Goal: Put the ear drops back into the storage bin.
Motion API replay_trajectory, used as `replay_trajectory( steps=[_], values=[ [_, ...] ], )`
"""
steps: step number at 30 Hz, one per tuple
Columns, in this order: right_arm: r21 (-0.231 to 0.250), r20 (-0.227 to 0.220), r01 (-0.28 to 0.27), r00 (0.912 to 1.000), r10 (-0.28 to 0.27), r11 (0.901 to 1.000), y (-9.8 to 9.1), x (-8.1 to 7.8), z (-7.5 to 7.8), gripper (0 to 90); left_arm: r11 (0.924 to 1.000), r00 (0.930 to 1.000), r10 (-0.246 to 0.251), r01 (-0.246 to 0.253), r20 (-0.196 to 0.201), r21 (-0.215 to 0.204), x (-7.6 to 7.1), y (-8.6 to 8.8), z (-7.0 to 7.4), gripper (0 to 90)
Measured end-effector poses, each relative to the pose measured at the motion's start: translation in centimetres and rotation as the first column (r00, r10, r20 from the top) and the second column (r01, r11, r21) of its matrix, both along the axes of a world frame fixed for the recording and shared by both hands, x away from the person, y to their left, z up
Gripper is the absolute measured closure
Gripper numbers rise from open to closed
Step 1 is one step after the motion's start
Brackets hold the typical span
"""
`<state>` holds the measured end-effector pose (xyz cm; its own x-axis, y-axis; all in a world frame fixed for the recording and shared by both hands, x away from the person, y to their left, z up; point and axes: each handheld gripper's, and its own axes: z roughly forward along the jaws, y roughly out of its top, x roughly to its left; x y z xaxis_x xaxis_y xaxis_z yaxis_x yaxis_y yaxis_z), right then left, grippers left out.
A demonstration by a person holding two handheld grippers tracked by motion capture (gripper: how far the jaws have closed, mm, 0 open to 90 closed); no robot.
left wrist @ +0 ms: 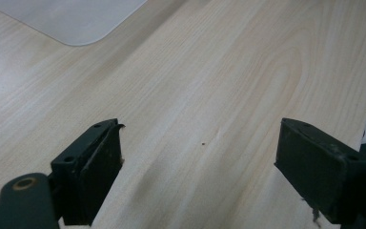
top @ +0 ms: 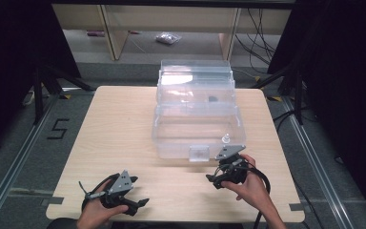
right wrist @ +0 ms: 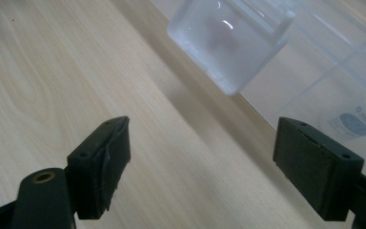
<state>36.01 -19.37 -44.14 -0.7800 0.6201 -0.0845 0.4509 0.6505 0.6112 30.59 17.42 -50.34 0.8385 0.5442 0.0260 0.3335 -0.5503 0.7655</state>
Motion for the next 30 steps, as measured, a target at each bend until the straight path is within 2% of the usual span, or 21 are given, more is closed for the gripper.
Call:
replay_trajectory(
  steps=[1, 2, 3, 4, 6, 7, 9, 10, 11, 13, 14, 15, 17, 19, 20, 21, 22, 24, 25, 26, 30],
  values=[
    [0.002, -0.008, 0.001, 1.0, -0.001, 1.0, 0.0, -0.1, -0.1, 21.0, 0.9999, 1.0, 0.001, -0.001, -0.003, -0.012, 0.0, -0.1, 0.0, 15.1],
    [0.01, 0.007, 0.005, 1.0, -0.005, 0.9999, 0.1, -0.1, -0.3, 21.1, 0.9999, 1.0, -0.003, 0.003, 0.0, -0.01, 0.0, -0.1, 0.0, 15.2],
    [0.001, -0.008, -0.003, 1.0, 0.003, 1.0, 0.0, -0.1, -0.3, 21.1, 0.9998, 0.9998, -0.015, 0.015, 0.011, 0.015, 0.1, 0.1, 0.1, 15.2],
    [0.011, 0.007, -0.005, 1.0, 0.005, 0.9999, 0.1, -0.1, -0.5, 21.1, 0.9999, 0.9999, -0.013, 0.013, 0.01, 0.007, 0.1, 0.1, 0.1, 15.2],
    [0.003, -0.007, -0.017, 0.9998, 0.017, 0.9998, 0.1, -0.1, -0.7, 21.4, 1.0, 1.0, -0.001, 0.001, 0.0, 0.002, 0.0, 0.0, 0.0, 15.2],
    [0.013, 0.007, -0.006, 1.0, 0.006, 0.9999, 0.2, -0.2, -0.9, 21.4, 1.0, 1.0, -0.004, 0.004, 0.002, 0.007, 0.0, 0.1, 0.1, 15.1],
    [0.006, -0.021, -0.006, 0.9998, 0.006, 1.0, 0.1, -0.3, -0.8, 21.4, 1.0, 1.0, -0.004, 0.004, 0.002, 0.007, 0.0, 0.1, 0.1, 15.2],
    [0.018, 0.001, -0.006, 1.0, 0.006, 0.9998, 0.1, -0.3, -1.1, 21.5, 1.0, 1.0, -0.003, 0.003, 0.003, 0.005, 0.0, 0.0, 0.1, 15.1],
    [0.013, -0.012, -0.013, 0.9998, 0.014, 0.9998, 0.0, -0.3, -1.1, 21.5, 1.0, 1.0, -0.003, 0.003, 0.002, 0.007, 0.0, 0.1, 0.1, 15.1],
    [0.007, 0.007, -0.002, 1.0, 0.002, 1.0, 0.1, -0.4, -1.4, 21.5, 1.0, 1.0, -0.003, 0.003, 0.001, 0.007, 0.0, 0.1, 0.1, 15.2],
    [-0.003, -0.004, -0.01, 0.9999, 0.01, 0.9999, -0.1, -0.4, -1.3, 21.5, 1.0, 1.0, -0.003, 0.003, 0.001, 0.007, 0.0, 0.1, 0.1, 15.1],
    [0.011, -0.019, -0.01, 0.9998, 0.01, 0.9999, -0.1, -0.6, -1.4, 21.5, 1.0, 1.0, -0.003, 0.003, 0.002, 0.006, 0.0, 0.0, 0.1, 15.2],
    [0.021, -0.002, -0.006, 1.0, 0.006, 0.9998, 0.0, -0.7, -1.6, 21.5, 0.9999, 1.0, -0.006, 0.006, 0.006, 0.014, 0.1, 0.1, 0.1, 15.2],
    [0.014, -0.019, -0.011, 0.9998, 0.011, 0.9998, -0.2, -0.8, -1.5, 21.5, 0.9999, 1.0, -0.006, 0.005, 0.006, 0.015, 0.1, 0.1, 0.1, 15.1],
    [0.023, -0.005, -0.006, 1.0, 0.006, 0.9997, -0.2, -0.8, -1.7, 21.5, 0.9998, 1.0, -0.007, 0.007, 0.006, 0.016, 0.1, 0.1, 0.1, 15.2],
    [0.018, -0.023, 0.004, 0.9997, -0.003, 0.9998, -0.3, -1.0, -1.6, 21.5, 0.9998, 1.0, -0.006, 0.006, 0.005, 0.016, 0.1, 0.1, 0.1, 15.2],
    [0.016, -0.015, 0.007, 0.9999, -0.007, 0.9999, -0.4, -1.0, -1.6, 21.5, 0.9999, 1.0, 0.002, -0.002, -0.003, -0.011, 0.0, -0.1, 0.0, 15.1],
    [0.023, -0.026, 0.013, 0.9996, -0.013, 0.9997, -0.5, -1.2, -1.6, 21.5, 0.9999, 1.0, 0.002, -0.002, -0.003, -0.012, 0.0, -0.1, 0.0, 15.2],
    [0.029, -0.014, 0.002, 0.9999, -0.002, 0.9996, -0.6, -1.1, -1.8, 21.5, 0.9998, 1.0, -0.007, 0.007, 0.004, 0.018, 0.1, 0.1, 0.0, 15.2],
    [0.029, -0.017, -0.005, 0.9998, 0.005, 0.9996, -0.8, -1.1, -1.8, 21.5, 0.9998, 1.0, -0.008, 0.008, 0.005, 0.019, 0.1, 0.1, 0.1, 15.2],
    [0.054, -0.005, 0.029, 0.9996, -0.029, 0.9981, -1.1, -1.3, -2.0, 21.5, 0.9998, 1.0, -0.006, 0.006, 0.005, 0.017, 0.1, 0.1, 0.0, 15.1]
  ],
)
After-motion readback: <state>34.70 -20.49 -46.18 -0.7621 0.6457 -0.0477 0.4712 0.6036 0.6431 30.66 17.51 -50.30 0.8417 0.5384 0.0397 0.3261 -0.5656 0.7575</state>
